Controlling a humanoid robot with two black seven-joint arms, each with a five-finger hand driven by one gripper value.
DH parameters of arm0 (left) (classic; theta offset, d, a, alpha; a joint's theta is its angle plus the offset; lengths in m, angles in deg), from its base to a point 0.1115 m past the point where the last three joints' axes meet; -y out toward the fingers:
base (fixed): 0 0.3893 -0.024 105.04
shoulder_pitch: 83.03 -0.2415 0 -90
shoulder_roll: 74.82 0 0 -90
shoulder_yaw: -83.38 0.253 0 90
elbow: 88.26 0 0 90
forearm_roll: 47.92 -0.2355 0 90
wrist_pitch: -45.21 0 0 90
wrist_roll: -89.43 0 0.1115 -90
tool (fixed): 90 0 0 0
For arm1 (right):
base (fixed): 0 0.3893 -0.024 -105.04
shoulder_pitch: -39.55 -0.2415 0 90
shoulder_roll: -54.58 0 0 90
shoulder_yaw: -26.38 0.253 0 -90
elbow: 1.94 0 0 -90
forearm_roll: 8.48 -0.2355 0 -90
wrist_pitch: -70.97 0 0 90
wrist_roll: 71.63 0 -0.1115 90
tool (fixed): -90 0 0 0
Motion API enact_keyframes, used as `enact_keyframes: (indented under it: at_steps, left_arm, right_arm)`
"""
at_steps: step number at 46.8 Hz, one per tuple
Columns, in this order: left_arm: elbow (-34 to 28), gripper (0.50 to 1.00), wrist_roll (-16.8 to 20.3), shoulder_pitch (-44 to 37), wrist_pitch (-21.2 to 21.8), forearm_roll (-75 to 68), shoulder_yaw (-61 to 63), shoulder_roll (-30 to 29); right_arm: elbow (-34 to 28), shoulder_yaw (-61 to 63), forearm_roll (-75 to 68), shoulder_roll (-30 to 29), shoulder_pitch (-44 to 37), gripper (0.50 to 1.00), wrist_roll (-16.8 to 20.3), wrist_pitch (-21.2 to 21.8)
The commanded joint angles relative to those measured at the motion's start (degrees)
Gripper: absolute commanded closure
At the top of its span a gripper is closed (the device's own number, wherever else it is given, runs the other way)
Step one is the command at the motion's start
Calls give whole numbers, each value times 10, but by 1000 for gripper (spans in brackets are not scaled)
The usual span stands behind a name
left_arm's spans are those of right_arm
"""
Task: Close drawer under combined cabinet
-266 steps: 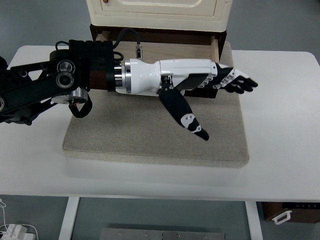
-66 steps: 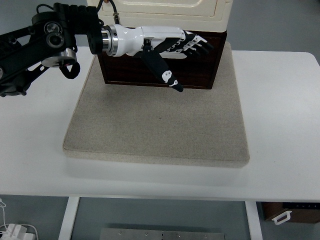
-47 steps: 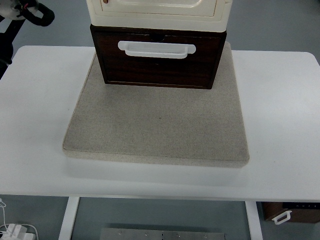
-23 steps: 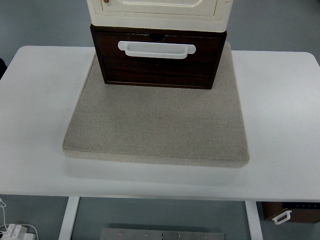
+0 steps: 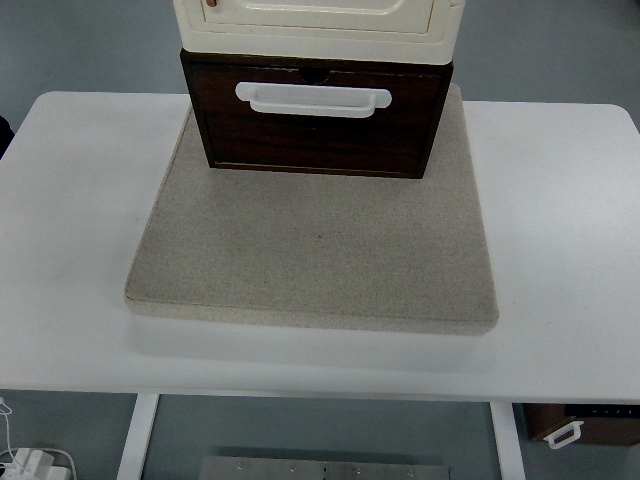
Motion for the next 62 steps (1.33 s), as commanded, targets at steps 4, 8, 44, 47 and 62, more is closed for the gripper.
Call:
enact_keyframes:
  at_steps: [4,8,44,47,62]
  left_arm:
    - [-22,500,-5,-38,1,31,1,3]
    - [-44,500,-6,-47,7,34,0,11]
    - [-63,500,-6,-153,84,183,0,153]
    - [-63,500,-6,-154,84,198,-1,158]
    - [-56,500,-6,-149,75,208,1,176]
  right_arm:
    - [0,0,0,0,0,548,0,0]
    - [0,0,0,0,0,548,0,0]
    - [-1,6,-1,0,0,548,-1,2]
    - [-1,6,-1,0,0,548,-1,2]
    - [-1,7,-1,0,0,548,-1,1]
